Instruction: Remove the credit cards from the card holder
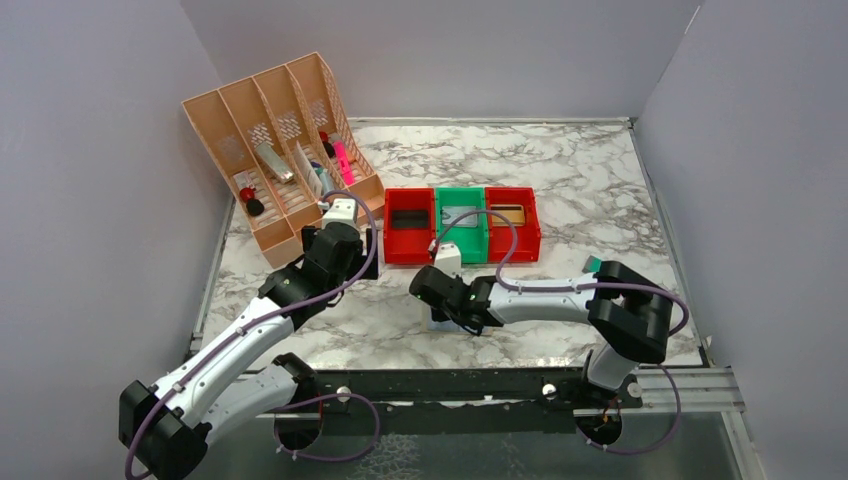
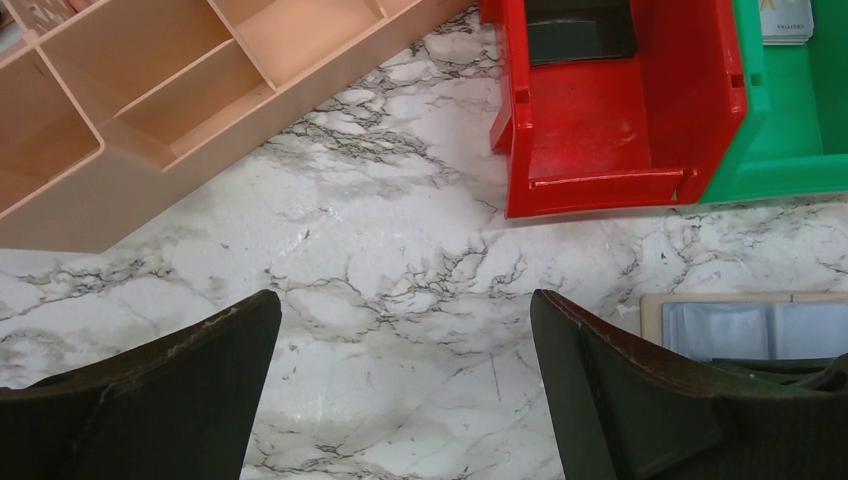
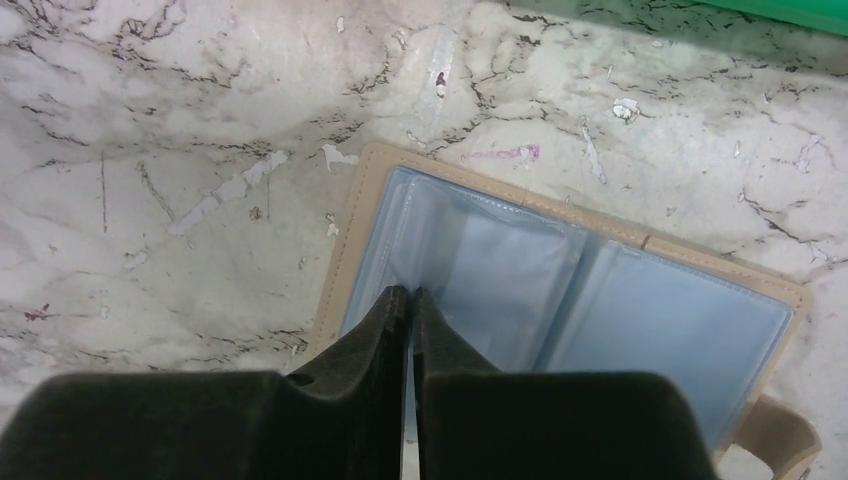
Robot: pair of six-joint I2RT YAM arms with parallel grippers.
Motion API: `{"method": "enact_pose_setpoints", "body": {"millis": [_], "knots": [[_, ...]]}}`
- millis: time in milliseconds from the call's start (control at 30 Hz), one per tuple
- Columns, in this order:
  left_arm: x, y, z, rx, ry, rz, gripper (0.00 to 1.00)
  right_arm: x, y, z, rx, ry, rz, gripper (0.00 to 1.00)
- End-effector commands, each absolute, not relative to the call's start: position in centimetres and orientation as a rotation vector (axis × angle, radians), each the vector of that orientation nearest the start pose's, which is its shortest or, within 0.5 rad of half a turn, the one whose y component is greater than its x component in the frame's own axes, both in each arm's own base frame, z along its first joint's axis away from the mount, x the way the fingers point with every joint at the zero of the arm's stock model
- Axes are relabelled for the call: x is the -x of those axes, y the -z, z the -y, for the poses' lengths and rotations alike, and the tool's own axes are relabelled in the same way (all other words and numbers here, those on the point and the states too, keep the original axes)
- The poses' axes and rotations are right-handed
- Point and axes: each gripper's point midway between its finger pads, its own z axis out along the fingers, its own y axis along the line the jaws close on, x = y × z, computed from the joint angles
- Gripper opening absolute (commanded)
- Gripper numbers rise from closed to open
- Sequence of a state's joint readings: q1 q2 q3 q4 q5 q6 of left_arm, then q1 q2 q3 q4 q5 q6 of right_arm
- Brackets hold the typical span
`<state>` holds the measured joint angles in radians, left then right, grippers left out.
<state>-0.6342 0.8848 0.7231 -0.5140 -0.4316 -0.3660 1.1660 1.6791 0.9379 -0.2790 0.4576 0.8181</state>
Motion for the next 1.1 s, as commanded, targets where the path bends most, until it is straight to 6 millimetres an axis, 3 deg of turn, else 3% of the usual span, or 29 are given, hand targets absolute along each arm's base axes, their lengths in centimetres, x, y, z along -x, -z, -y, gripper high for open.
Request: {"method": "enact_pose_setpoints", "body": {"millis": [0, 233, 433, 733, 1067], "knots": [[-25.2, -15.5, 10.6, -0.044, 0.067, -2.175, 0.99, -18.5, -2.6, -31.8, 0.285, -0.259, -2.473, 0.07], [-25.0, -15.4, 11.0, -0.057, 0.091, -2.182, 0.99, -18.7, -5.8, -33.8, 0.292, -0.463, -2.399, 0.03], [-24.9, -15.1, 11.4, -0.067, 0.115, -2.197, 0.99, -18.1, -7.1, -34.9, 0.312, -0.750, -2.386, 0.02], [-24.9, -14.8, 11.6, -0.078, 0.117, -2.207, 0.99, -17.7, -6.7, -32.1, 0.184, -0.965, -2.370, 0.04], [-24.9, -14.8, 11.8, -0.085, 0.124, -2.212, 0.99, -17.0, -5.6, -27.3, -0.010, -0.909, -2.353, 0.07]]}}
